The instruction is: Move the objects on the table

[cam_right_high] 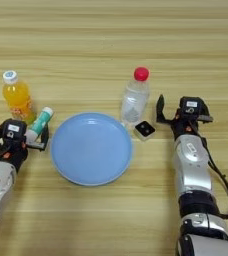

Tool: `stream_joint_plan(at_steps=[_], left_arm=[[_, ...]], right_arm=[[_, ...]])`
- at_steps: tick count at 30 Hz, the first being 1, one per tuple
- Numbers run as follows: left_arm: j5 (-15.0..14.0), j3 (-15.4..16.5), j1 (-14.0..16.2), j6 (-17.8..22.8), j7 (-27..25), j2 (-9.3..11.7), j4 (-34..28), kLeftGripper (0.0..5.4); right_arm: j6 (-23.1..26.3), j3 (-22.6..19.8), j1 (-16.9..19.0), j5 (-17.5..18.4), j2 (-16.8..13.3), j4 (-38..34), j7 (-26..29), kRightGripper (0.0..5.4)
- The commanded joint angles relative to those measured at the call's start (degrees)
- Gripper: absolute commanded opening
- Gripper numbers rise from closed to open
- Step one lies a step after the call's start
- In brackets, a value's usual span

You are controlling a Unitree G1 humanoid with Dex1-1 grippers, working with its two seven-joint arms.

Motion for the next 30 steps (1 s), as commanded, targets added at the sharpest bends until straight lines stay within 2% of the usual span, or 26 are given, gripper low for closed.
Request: stream_joint_plan(at_steps=[1,5,9,24,27,30], left_arm=[[0.6,0.8,0.1,1.1,1.4,-0.1,0.1,5.39],[-0.6,1.7,-0.3,-0.1,1.5,-0.6,0.4,5.39],[0.0,1.1,-0.9,-2.5,1.5,-0.2,0.6,5.39],[-0.2,3.9,-4.4,-5.0,3.1,0.1,5.6,5.39],[-1.7,4.8,-4.9,-6.8,2.8,-0.3,7.0,5.39],[-2.1,5.1,-5.2,-7.8,2.4,-0.4,7.7,5.39]], right_arm=[[-0.6,0.0,-1.1,-0.1,-0.4,0.4,-0.2,5.40],[-0.7,0.0,-1.1,-0.1,-0.4,0.4,-0.2,5.40],[-0.6,0.0,-1.0,-0.1,-0.3,0.3,-0.2,5.40],[-1.2,-0.1,-1.3,-0.1,-0.6,1.3,0.0,5.40],[-1.3,-0.1,-1.3,-0.1,-0.6,1.5,0.0,5.40],[-1.4,-0.1,-1.4,-0.1,-0.7,1.7,0.1,5.40]])
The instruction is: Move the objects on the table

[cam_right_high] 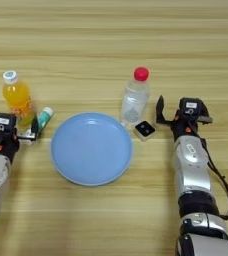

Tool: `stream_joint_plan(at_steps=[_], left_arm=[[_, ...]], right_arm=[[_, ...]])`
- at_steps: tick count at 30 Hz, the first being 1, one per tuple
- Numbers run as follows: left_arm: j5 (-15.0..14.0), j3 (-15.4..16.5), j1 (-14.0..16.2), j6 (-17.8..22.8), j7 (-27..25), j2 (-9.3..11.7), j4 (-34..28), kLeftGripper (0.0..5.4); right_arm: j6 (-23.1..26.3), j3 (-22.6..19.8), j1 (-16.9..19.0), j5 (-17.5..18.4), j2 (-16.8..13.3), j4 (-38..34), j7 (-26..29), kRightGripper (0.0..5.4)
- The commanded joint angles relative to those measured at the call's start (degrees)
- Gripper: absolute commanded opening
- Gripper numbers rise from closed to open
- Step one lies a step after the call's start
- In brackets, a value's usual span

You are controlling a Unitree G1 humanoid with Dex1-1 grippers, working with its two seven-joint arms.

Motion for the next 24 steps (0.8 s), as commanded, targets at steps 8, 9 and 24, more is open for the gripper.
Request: stream_joint_plan(at_steps=[8,9,24], left_arm=[[-1.4,1.1,-2.5,-3.3,-0.4,0.0,4.2,5.39],[-1.4,1.0,-2.8,-3.6,-0.6,0.1,4.7,5.39],[-3.2,2.0,-6.1,-9.3,-1.7,0.1,11.9,5.39]], right_arm=[[-0.5,-0.1,-1.4,-0.1,-0.7,0.9,-0.2,5.40],[-0.6,-0.1,-1.4,-0.1,-0.7,0.9,-0.2,5.40],[-0.8,0.0,-1.5,-0.1,-0.6,1.1,-0.2,5.40]])
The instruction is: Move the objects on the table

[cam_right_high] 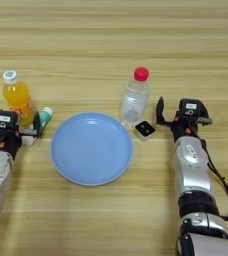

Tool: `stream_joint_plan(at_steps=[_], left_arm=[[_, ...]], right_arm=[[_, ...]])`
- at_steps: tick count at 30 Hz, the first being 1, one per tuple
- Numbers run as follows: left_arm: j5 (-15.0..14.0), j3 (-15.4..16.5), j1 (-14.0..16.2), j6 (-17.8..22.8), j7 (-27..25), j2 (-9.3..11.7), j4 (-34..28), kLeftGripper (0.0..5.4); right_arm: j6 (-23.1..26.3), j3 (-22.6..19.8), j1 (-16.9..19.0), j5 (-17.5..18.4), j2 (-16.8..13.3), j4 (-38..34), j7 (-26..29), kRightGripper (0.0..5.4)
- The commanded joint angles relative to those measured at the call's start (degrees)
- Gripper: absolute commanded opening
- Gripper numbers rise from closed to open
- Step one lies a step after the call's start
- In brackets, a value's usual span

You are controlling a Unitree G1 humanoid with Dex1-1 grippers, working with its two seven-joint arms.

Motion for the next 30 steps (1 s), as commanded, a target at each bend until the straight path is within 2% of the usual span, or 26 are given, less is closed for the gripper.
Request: stream_joint_plan(at_steps=[1,8,16,30], left_arm=[[-1.1,0.7,-2.0,-2.3,-0.4,0.2,2.6,5.39],[-1.1,2.5,-5.3,-6.1,0.3,1.2,7.6,5.39],[-2.3,3.8,-8.3,-8.9,-1.5,2.8,10.9,5.39],[-4.0,3.7,-10.7,-12.4,-5.1,4.2,14.0,5.39]], right_arm=[[-0.5,0.0,-1.4,-0.1,-0.5,0.4,-0.2,5.40],[-0.6,0.1,-1.5,-0.2,-0.5,0.6,-0.3,5.40],[-0.5,0.2,-1.4,-0.2,-0.3,0.5,-0.4,5.40],[-0.5,0.3,-1.4,-0.4,-0.2,0.4,-0.6,5.40]])
